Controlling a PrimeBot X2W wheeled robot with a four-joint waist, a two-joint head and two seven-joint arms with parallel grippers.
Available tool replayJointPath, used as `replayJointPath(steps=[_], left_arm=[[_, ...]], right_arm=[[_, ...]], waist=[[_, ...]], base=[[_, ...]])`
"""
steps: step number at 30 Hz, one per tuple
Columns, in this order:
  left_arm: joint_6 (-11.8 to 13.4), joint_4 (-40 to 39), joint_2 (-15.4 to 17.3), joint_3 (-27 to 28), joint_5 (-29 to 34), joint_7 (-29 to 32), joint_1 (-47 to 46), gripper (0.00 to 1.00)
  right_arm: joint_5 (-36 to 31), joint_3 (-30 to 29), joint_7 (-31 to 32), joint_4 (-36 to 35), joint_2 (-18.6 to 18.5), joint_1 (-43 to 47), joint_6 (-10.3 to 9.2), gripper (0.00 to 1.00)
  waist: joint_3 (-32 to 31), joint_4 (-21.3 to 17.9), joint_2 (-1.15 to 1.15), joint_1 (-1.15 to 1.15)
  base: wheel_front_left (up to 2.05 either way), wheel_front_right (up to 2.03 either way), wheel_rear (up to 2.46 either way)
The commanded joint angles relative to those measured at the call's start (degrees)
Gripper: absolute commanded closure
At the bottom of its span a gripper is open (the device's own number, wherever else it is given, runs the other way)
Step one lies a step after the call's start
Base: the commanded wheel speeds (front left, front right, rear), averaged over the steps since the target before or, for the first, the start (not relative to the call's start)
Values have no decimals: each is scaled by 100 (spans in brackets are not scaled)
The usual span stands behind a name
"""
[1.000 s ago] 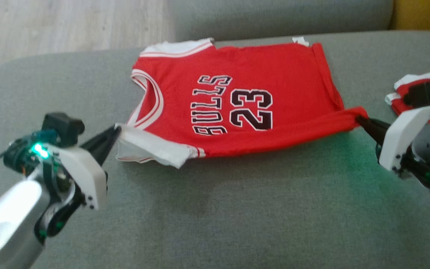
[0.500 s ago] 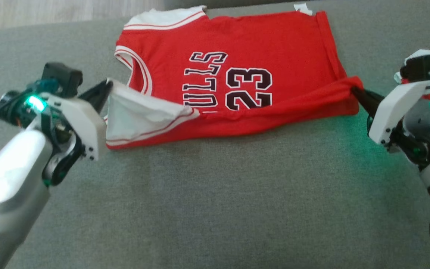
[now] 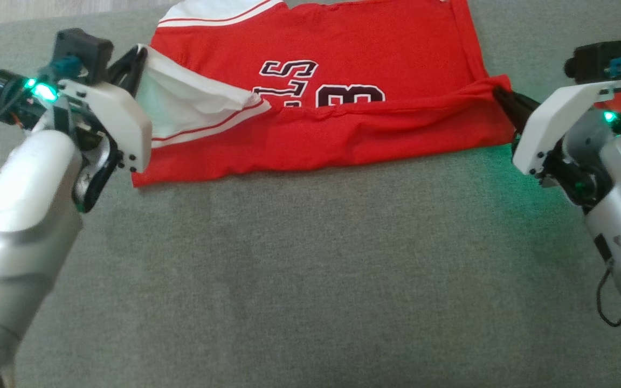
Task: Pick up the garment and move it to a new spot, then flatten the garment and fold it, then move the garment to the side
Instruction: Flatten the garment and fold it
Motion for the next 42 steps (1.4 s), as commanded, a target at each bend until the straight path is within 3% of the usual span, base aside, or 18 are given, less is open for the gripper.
replayJointPath(steps=[1,2,3,8,14,17,21,25,27,31,36,42], left_arm=[[9,109,87,142,111,-109,-325,64],[19,213,18,122,127,-160,-345,0],[43,317,-48,123,135,-241,-370,0],[310,709,-317,182,301,-1054,-511,0],[788,747,-715,812,-38,-2479,-309,0],[911,586,-775,1039,-128,-2655,-91,0],[1426,-210,-756,1361,347,-2719,533,0],[1647,-1077,-964,1798,629,-2722,1592,0],[1686,-1568,-1146,2098,871,-2723,2301,0],[1718,-1958,-1360,2325,1343,-2723,3134,0],[1543,-2079,-1653,2685,1560,-2724,3828,0],[1247,-1900,-1804,2992,1786,-2724,3882,0]], right_arm=[[-105,120,-55,9,53,-157,-4,100],[-161,140,-101,105,69,-211,-4,54],[-215,130,-166,224,94,-266,-4,0],[-404,-17,-850,598,258,-495,-4,0],[-572,-428,-2462,621,345,-526,-4,0],[-645,-605,-2952,609,417,-441,-4,0],[-1070,-1004,-3283,372,545,-59,-4,0],[-1876,-2089,-3301,-593,871,812,-4,0],[-2718,-2859,-3302,-1422,1353,1721,-4,0],[-3417,-3414,-3303,-2332,1900,2780,-4,0],[-3582,-3432,-3303,-2722,2024,3532,-4,0],[-3291,-3343,-3304,-2826,2029,3648,-4,0]], waist=[[7,-26,0,0],[17,-28,0,0],[26,-26,0,0],[16,16,0,0],[-201,58,0,0],[-309,47,0,0],[-538,59,0,0],[-736,93,0,0],[-892,126,0,0],[-1075,143,0,0],[-1191,105,0,0],[-1112,28,0,0]], base=[[0,0,0],[0,0,0],[0,0,0],[0,0,0],[0,0,0],[0,0,0],[0,0,0],[0,0,0],[0,0,0],[0,0,0],[0,0,0],[0,0,0]])
